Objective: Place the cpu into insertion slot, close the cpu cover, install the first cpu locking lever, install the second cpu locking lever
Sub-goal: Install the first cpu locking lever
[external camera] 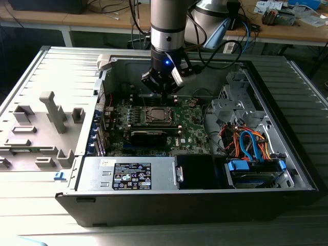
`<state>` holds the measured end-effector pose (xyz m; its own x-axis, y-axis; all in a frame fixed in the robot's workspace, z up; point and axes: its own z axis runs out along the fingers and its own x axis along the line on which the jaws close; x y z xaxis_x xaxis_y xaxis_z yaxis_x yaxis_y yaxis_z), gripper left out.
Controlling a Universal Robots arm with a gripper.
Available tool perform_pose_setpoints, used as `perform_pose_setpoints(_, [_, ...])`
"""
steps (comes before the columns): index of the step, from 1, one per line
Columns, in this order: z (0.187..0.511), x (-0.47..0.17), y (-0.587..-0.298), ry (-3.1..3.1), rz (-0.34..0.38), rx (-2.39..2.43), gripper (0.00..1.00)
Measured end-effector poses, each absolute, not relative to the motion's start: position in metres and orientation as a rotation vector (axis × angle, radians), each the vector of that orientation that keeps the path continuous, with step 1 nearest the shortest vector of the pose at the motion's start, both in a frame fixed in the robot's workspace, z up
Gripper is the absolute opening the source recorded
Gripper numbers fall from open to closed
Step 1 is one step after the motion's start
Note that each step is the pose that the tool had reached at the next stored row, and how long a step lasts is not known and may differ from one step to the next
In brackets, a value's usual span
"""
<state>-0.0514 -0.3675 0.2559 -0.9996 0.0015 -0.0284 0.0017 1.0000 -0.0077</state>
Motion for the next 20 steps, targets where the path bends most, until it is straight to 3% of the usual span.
perform_pose_setpoints(20, [0.255, -0.073, -0.368, 3.158, -0.009, -0.033, 0.11])
